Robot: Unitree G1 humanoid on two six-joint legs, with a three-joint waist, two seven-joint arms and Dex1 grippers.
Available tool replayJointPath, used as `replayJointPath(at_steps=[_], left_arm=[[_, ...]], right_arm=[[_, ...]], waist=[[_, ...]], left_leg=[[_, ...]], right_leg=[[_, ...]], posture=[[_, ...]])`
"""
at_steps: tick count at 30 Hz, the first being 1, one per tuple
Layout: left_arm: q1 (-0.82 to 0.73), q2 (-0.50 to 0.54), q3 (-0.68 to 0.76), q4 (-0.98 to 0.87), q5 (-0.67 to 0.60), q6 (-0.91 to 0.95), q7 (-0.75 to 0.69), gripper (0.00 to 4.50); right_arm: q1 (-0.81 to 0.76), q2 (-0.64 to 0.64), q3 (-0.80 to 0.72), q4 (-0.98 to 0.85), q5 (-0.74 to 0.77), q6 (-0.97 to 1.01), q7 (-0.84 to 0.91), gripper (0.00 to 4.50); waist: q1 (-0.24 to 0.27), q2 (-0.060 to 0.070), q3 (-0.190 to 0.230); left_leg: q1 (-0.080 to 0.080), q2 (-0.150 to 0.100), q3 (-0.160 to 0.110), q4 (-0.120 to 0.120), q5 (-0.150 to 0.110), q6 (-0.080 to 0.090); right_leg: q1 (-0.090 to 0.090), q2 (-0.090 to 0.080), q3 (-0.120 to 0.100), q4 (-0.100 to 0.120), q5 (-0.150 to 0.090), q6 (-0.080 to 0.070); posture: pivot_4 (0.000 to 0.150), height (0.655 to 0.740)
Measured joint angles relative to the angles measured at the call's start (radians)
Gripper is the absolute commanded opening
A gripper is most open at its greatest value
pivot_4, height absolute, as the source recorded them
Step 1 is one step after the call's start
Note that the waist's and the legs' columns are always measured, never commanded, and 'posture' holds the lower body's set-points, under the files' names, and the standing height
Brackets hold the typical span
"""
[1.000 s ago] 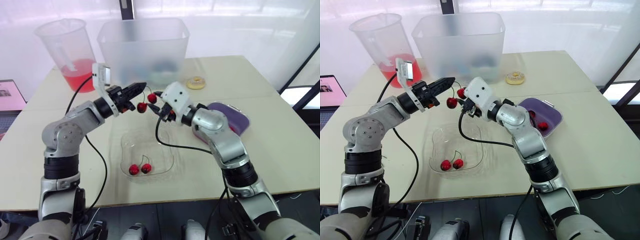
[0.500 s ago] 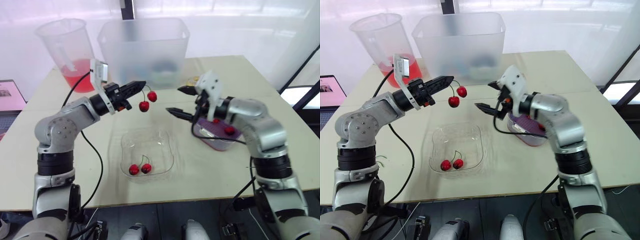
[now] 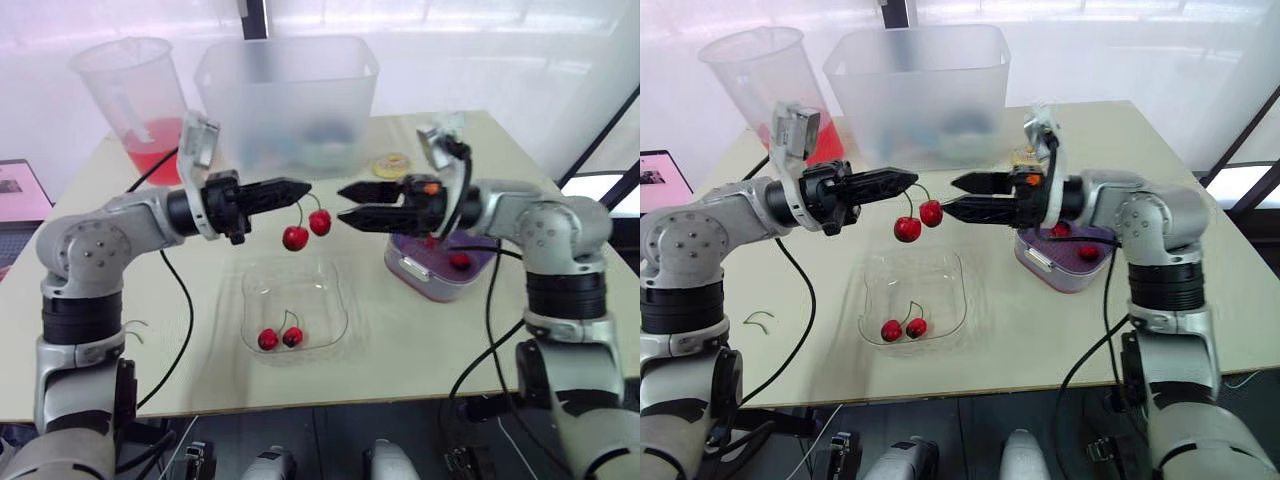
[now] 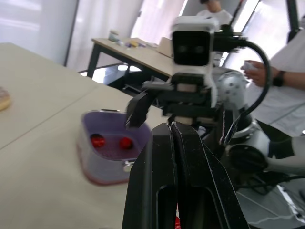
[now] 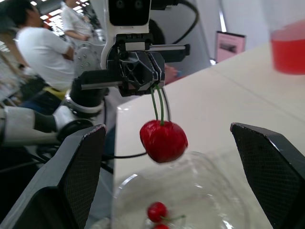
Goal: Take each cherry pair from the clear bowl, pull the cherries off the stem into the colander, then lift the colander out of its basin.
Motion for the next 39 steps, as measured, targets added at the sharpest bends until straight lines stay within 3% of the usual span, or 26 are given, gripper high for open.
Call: replayJointPath(at_steps=[5, 8, 13, 21, 26, 39], left_arm=[[0.009, -0.004, 0.002, -0.013, -0.028, 0.011, 0.021, 0.0], [0.011, -0.004, 0.002, -0.016, -0.034, 0.012, 0.034, 0.0], [0.011, -0.004, 0.002, -0.016, -0.034, 0.012, 0.036, 0.0], [0.011, -0.015, 0.0, -0.017, -0.029, 0.001, 0.036, 0.0], [0.011, -0.015, 0.0, -0.017, -0.018, -0.005, 0.034, 0.0], [0.018, -0.015, -0.005, -0.015, -0.001, -0.022, 0.019, 0.0]], right_arm=[[0.042, 0.023, 0.001, -0.043, 0.062, 0.065, -0.036, 4.47], [0.051, 0.03, 0.007, -0.051, 0.081, 0.086, -0.057, 3.65], [0.051, 0.034, 0.007, -0.057, 0.101, 0.09, -0.082, 1.38], [0.051, 0.034, 0.005, -0.057, 0.131, 0.092, -0.108, 1.38], [0.051, 0.032, 0.005, -0.057, 0.145, 0.097, -0.112, 0.43], [0.146, -0.097, 0.077, -0.11, 0.141, 0.062, -0.014, 0.43]], waist=[[0.002, 0.0, 0.0], [0.001, 0.0, 0.0], [0.001, 0.0, 0.0], [0.001, 0.0, 0.0], [0.001, 0.0, 0.0], [0.006, 0.0, 0.0]], left_leg=[[0.0, 0.0, 0.0, 0.0, 0.0, 0.0], [0.0, 0.0, 0.0, 0.0, 0.0, 0.0], [0.0, 0.0, 0.0, 0.0, 0.0, 0.0], [0.0, 0.0, 0.0, 0.0, 0.0, 0.0], [0.0, 0.0, 0.0, 0.0, 0.0, 0.0], [0.0, 0.0, 0.0, 0.0, 0.0, 0.001]], right_leg=[[0.0, 0.0, 0.0, 0.0, 0.0, 0.0], [0.0, 0.0, 0.0, 0.0, 0.0, 0.0], [0.0, 0.0, 0.0, 0.0, 0.0, 0.0], [0.0, 0.0, 0.0, 0.0, 0.0, 0.0], [0.0, 0.0, 0.0, 0.0, 0.0, 0.0], [0.001, 0.0, 0.0, 0.0, 0.0, 0.0]], posture=[[0.15, 0.74], [0.15, 0.74], [0.15, 0.74], [0.15, 0.74], [0.15, 0.74], [0.15, 0.74]])
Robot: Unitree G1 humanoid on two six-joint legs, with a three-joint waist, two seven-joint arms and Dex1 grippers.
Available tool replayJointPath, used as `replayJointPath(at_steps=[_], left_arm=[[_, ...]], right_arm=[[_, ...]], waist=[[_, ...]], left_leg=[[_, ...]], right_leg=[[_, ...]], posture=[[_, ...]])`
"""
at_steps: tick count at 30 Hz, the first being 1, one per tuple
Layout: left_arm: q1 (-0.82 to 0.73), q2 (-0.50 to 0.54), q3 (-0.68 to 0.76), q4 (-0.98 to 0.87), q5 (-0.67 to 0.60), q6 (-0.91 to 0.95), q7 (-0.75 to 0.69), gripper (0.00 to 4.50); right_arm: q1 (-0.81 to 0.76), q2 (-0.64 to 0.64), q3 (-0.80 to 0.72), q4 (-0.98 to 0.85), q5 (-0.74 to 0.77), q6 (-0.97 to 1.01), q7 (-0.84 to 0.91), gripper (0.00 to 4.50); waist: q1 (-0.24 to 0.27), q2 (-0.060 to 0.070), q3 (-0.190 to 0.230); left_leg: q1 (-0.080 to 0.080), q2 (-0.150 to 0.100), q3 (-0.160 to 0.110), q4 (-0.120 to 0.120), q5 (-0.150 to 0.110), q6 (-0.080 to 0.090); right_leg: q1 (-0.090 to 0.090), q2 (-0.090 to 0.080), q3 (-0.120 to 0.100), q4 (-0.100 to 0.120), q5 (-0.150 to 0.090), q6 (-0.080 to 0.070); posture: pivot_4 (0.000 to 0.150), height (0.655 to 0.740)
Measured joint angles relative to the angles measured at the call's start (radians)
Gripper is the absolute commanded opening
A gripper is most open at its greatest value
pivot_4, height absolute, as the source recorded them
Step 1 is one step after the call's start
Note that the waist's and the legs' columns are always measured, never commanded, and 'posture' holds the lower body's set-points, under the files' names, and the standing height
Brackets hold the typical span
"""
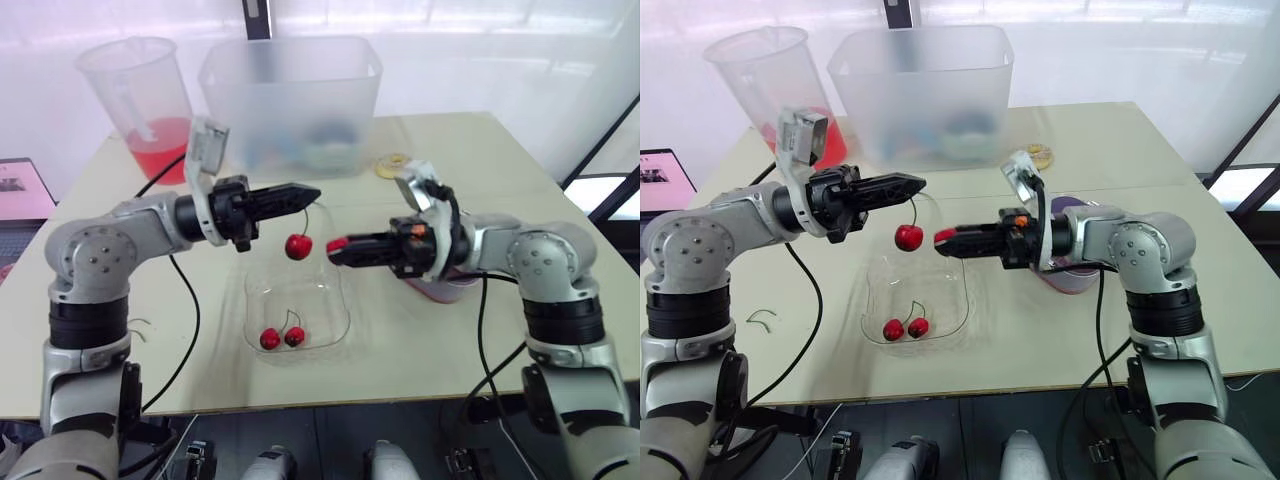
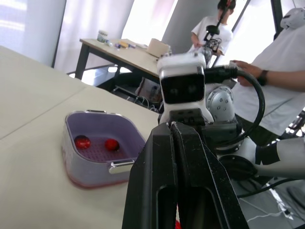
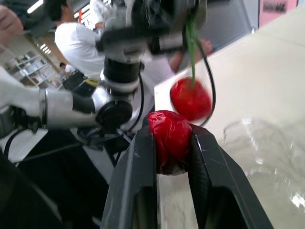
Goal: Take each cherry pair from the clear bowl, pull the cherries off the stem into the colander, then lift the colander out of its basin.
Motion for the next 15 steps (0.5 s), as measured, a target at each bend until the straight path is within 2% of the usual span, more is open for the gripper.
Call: replayJointPath(at_steps=[9, 15], left_arm=[[0.02, 0.0, 0.003, 0.0, 0.01, -0.011, 0.002, 0.0], [0.046, 0.0, 0.017, -0.013, 0.011, -0.025, 0.019, 0.0]], right_arm=[[0.043, -0.127, 0.025, 0.022, -0.02, -0.018, 0.088, 0.43], [-0.155, -0.28, 0.052, 0.448, -0.354, -0.336, 0.081, 0.43]], waist=[[0.012, 0.0, 0.0], [0.021, 0.0, 0.0]], left_leg=[[0.0, 0.0, 0.001, 0.001, 0.0, 0.0], [0.0, -0.001, 0.001, 0.001, 0.0, 0.0]], right_leg=[[0.0, 0.0, 0.0, -0.001, 0.0, 0.0], [0.0, 0.0, 0.0, -0.002, 0.0, 0.0]], posture=[[0.15, 0.74], [0.15, 0.74]])
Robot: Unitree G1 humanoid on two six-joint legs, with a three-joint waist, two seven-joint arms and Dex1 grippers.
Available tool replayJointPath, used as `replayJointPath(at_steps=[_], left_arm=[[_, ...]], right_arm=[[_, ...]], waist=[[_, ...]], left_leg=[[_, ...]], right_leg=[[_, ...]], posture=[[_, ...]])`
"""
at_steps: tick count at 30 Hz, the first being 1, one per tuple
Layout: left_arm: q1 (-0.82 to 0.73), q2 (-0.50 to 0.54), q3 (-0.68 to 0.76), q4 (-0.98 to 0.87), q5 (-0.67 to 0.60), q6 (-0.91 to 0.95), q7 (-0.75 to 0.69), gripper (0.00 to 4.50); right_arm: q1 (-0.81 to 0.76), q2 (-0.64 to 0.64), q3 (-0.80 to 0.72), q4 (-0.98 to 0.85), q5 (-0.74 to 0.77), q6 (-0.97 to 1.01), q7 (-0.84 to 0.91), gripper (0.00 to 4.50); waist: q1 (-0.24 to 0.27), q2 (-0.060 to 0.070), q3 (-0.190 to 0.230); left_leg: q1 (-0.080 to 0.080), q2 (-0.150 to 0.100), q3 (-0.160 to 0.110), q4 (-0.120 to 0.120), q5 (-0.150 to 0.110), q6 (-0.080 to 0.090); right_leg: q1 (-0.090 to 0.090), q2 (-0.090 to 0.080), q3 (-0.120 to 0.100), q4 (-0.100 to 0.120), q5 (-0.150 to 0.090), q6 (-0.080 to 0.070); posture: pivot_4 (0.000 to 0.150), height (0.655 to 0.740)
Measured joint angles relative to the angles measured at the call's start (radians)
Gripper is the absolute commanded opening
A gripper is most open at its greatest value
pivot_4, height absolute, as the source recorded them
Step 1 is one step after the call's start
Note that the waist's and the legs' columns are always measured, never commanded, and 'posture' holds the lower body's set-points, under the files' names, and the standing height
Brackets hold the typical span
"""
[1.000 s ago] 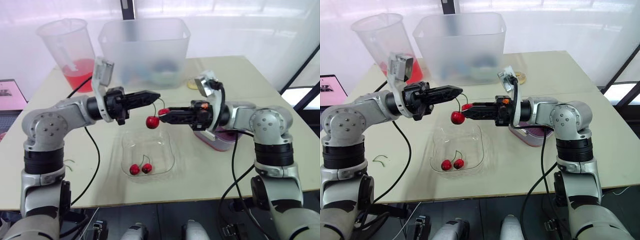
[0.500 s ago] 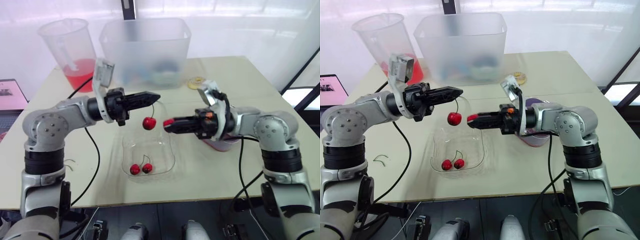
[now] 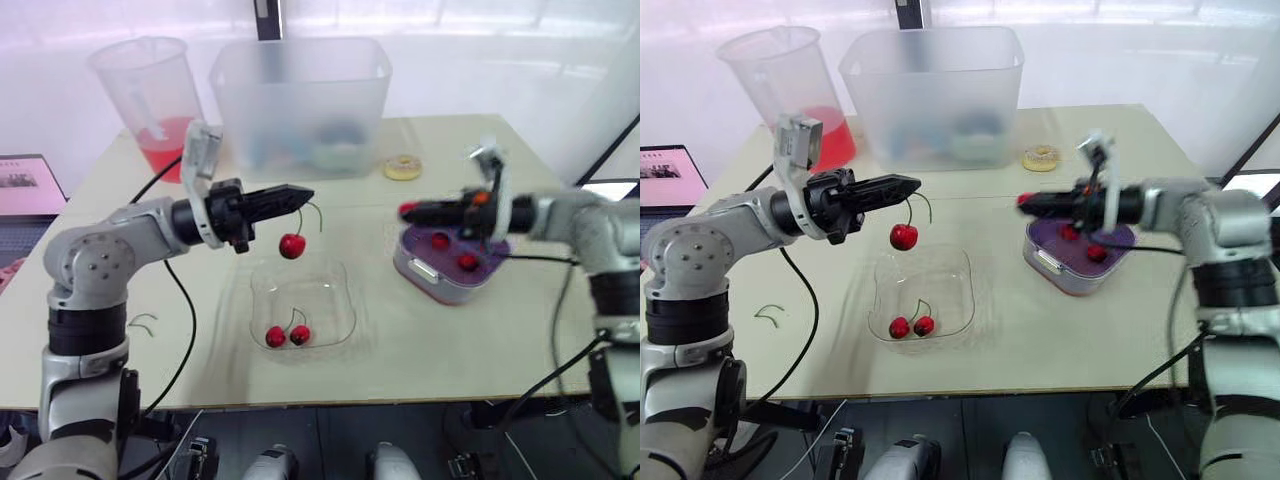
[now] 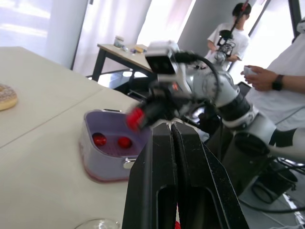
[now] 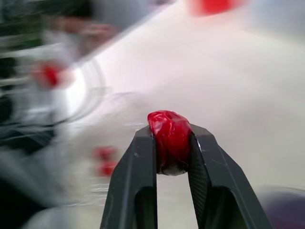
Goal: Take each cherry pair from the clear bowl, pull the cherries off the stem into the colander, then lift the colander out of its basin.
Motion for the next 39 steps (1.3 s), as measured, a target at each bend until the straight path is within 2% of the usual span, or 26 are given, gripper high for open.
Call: replayJointPath(at_steps=[6, 10, 14, 15, 19, 23, 25, 27, 29, 34, 39], left_arm=[[0.015, -0.01, 0.002, -0.016, 0.001, -0.02, 0.033, 0.0], [0.025, -0.01, 0.003, -0.031, 0.0, -0.025, 0.047, 0.0], [0.029, -0.01, 0.005, -0.031, 0.0, -0.026, 0.061, 0.0], [0.03, -0.01, 0.01, -0.032, -0.002, -0.026, 0.064, 0.0], [0.03, -0.01, 0.027, -0.032, -0.006, -0.026, 0.081, 0.0], [0.021, -0.029, 0.033, -0.032, -0.044, -0.022, 0.113, 0.0], [0.017, -0.034, 0.035, -0.04, -0.062, -0.021, 0.128, 0.0], [0.009, -0.037, 0.033, -0.05, -0.079, -0.02, 0.137, 0.0], [0.006, -0.039, 0.032, -0.052, -0.089, -0.019, 0.146, 0.0], [0.007, -0.037, 0.032, -0.065, -0.107, -0.015, 0.172, 0.0], [0.007, -0.034, 0.031, -0.072, -0.121, -0.014, 0.183, 0.0]], right_arm=[[-0.012, 0.003, 0.139, 0.238, -0.251, -0.202, 0.048, 0.43], [0.0, 0.019, 0.174, 0.279, -0.329, -0.267, 0.082, 2.25], [0.0, 0.029, 0.173, 0.285, -0.359, -0.275, 0.104, 4.26], [0.0, 0.029, 0.172, 0.285, -0.361, -0.275, 0.111, 4.48], [-0.032, 0.027, 0.118, 0.253, -0.34, -0.237, 0.134, 4.48], [-0.07, 0.058, -0.015, 0.02, -0.169, -0.043, 0.153, 4.48], [-0.053, 0.14, -0.076, -0.127, -0.051, 0.063, 0.124, 4.48], [-0.004, 0.282, -0.116, -0.263, 0.078, 0.18, 0.054, 4.48], [0.037, 0.374, -0.122, -0.327, 0.151, 0.254, -0.019, 4.48], [0.074, 0.505, -0.153, -0.416, 0.24, 0.33, -0.194, 4.48], [0.098, 0.577, -0.154, -0.428, 0.28, 0.345, -0.301, 4.48]], waist=[[-0.009, 0.0, 0.0], [-0.009, 0.0, 0.0], [-0.006, 0.0, 0.0], [-0.005, 0.0, 0.0], [-0.007, 0.0, 0.0], [-0.009, 0.0, 0.0], [-0.009, 0.0, 0.0], [-0.007, 0.0, 0.0], [-0.003, 0.0, 0.0], [0.0, 0.0, 0.0], [-0.009, 0.0, 0.0]], left_leg=[[0.0, 0.001, 0.002, 0.0, 0.0, 0.0], [0.0, 0.001, 0.002, 0.0, 0.0, 0.0], [0.0, 0.0, 0.001, 0.0, 0.0, 0.0], [0.0, 0.0, 0.001, 0.0, 0.0, 0.0], [0.0, 0.001, 0.001, 0.0, 0.0, 0.0], [0.0, 0.002, 0.001, 0.0, 0.0, 0.0], [0.0, 0.002, 0.0, 0.0, 0.0, 0.0], [0.0, 0.002, 0.0, 0.0, 0.0, 0.0], [0.0, 0.0, -0.001, 0.001, 0.0, 0.0], [-0.001, -0.001, -0.003, 0.002, 0.0, 0.0], [0.0, 0.0, -0.002, 0.001, 0.0, 0.0]], right_leg=[[-0.001, 0.0, 0.0, 0.0, 0.0, 0.0], [-0.001, 0.0, 0.0, 0.0, 0.0, 0.0], [-0.001, 0.0, 0.0, 0.0, 0.0, 0.0], [-0.001, 0.0, 0.0, 0.0, 0.0, 0.0], [-0.001, 0.0, 0.0, 0.0, 0.0, 0.0], [-0.001, 0.001, 0.0, 0.0, 0.0, 0.0], [-0.001, 0.001, 0.0, 0.0, 0.0, 0.0], [0.0, 0.001, 0.0, 0.0, 0.0, 0.0], [0.0, 0.0, 0.0, 0.001, 0.0, 0.0], [0.001, -0.001, 0.0, 0.001, 0.0, 0.0], [0.001, 0.0, 0.0, 0.003, 0.0, 0.0]], posture=[[0.15, 0.74], [0.15, 0.74], [0.15, 0.74], [0.15, 0.74], [0.15, 0.74], [0.15, 0.74], [0.15, 0.74], [0.15, 0.74], [0.15, 0.74], [0.15, 0.74], [0.15, 0.74]])
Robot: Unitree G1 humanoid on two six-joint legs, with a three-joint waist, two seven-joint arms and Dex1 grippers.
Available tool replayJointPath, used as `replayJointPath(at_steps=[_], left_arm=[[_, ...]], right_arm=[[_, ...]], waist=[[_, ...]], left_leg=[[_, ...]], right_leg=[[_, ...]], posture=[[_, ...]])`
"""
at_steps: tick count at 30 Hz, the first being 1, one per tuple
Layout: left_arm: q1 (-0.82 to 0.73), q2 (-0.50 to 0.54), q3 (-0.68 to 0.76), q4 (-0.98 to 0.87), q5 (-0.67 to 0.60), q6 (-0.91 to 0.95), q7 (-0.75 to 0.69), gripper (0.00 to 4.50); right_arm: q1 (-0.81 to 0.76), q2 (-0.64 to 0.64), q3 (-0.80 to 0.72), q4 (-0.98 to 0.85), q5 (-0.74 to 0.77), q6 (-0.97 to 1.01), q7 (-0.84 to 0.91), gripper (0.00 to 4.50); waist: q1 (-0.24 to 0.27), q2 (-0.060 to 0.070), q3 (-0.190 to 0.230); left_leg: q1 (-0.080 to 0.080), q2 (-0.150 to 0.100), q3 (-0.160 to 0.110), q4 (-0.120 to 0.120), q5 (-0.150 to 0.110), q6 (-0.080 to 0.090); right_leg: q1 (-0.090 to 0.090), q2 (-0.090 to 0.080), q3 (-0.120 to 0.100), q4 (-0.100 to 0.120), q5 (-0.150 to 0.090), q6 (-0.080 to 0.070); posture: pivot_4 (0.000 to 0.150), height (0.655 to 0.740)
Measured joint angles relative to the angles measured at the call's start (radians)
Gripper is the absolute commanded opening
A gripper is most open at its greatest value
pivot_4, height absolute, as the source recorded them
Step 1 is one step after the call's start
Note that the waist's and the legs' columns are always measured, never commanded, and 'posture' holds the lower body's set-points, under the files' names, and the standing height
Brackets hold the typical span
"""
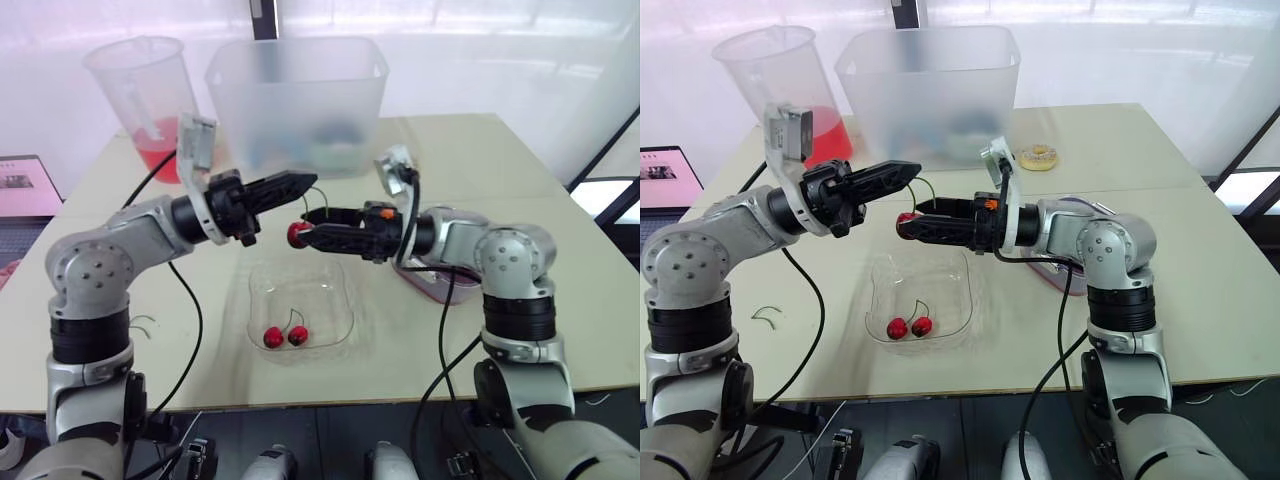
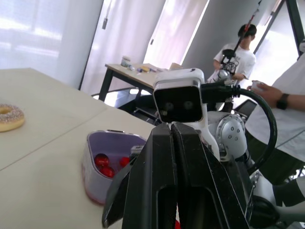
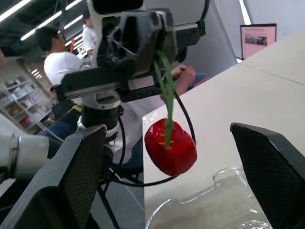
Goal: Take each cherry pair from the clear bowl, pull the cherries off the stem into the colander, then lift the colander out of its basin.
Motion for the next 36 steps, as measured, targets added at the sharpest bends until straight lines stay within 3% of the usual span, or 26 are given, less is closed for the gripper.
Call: replayJointPath(at_steps=[4, 7, 9, 16, 19, 22, 24, 36], left_arm=[[0.0, 0.006, 0.0, 0.0, -0.004, 0.0, 0.009, 0.0], [0.0, 0.013, 0.0, 0.0, -0.009, 0.0, 0.011, 0.0], [0.0, 0.015, 0.0, 0.0, -0.009, -0.001, 0.01, 0.0], [0.0, 0.017, -0.002, 0.0, -0.008, -0.005, 0.0, 0.0], [0.0, 0.017, -0.004, 0.001, -0.004, -0.007, -0.01, 0.0], [0.0, 0.017, -0.008, 0.004, 0.009, -0.01, -0.013, 0.0], [0.0, 0.017, -0.008, 0.004, 0.013, -0.011, -0.016, 0.0], [0.0, 0.017, -0.022, 0.016, 0.038, -0.009, -0.04, 0.0]], right_arm=[[0.004, 0.036, 0.002, -0.012, 0.033, 0.013, -0.048, 4.48], [0.005, 0.04, 0.002, -0.019, 0.046, 0.014, -0.072, 3.56], [0.012, 0.039, 0.002, -0.019, 0.052, 0.015, -0.088, 2.64], [0.023, 0.039, 0.001, -0.026, 0.091, 0.02, -0.121, 2.64], [0.026, 0.039, 0.001, -0.026, 0.106, 0.02, -0.133, 1.84], [0.028, 0.039, 0.001, -0.026, 0.11, 0.018, -0.149, 0.55], [0.028, 0.039, 0.001, -0.026, 0.11, 0.015, -0.156, 0.2], [0.074, -0.016, 0.026, -0.082, 0.13, 0.015, -0.109, 0.2]], waist=[[0.0, 0.0, 0.0], [0.002, 0.0, 0.0], [0.001, 0.0, 0.0], [0.0, 0.0, 0.0], [0.0, 0.0, 0.0], [0.0, 0.0, 0.0], [0.0, 0.0, 0.0], [0.002, 0.0, 0.0]], left_leg=[[0.0, 0.0, 0.0, 0.0, 0.0, 0.0], [0.0, 0.0, 0.0, 0.0, 0.0, 0.0], [0.0, 0.0, 0.0, 0.0, 0.0, 0.0], [0.0, 0.0, 0.0, 0.0, 0.0, 0.0], [0.0, 0.0, 0.0, 0.0, 0.0, 0.0], [0.0, 0.0, 0.0, 0.0, 0.0, 0.0], [0.0, 0.0, 0.0, 0.0, 0.0, 0.0], [0.0, 0.0, 0.0, 0.0, 0.0, 0.0]], right_leg=[[0.0, 0.0, 0.0, 0.001, 0.0, 0.0], [0.0, 0.0, 0.0, 0.001, 0.0, 0.0], [0.0, 0.0, 0.0, 0.001, 0.0, 0.0], [0.0, 0.0, 0.0, 0.001, 0.0, 0.0], [0.0, 0.0, 0.0, 0.001, 0.0, 0.0], [0.0, 0.0, 0.0, 0.001, 0.0, 0.0], [0.0, 0.0, 0.0, 0.001, 0.0, 0.0], [0.0, 0.0, 0.0, 0.001, 0.0, 0.0]], posture=[[0.15, 0.74], [0.15, 0.74], [0.15, 0.74], [0.15, 0.74], [0.15, 0.74], [0.15, 0.74], [0.15, 0.74], [0.15, 0.74]])
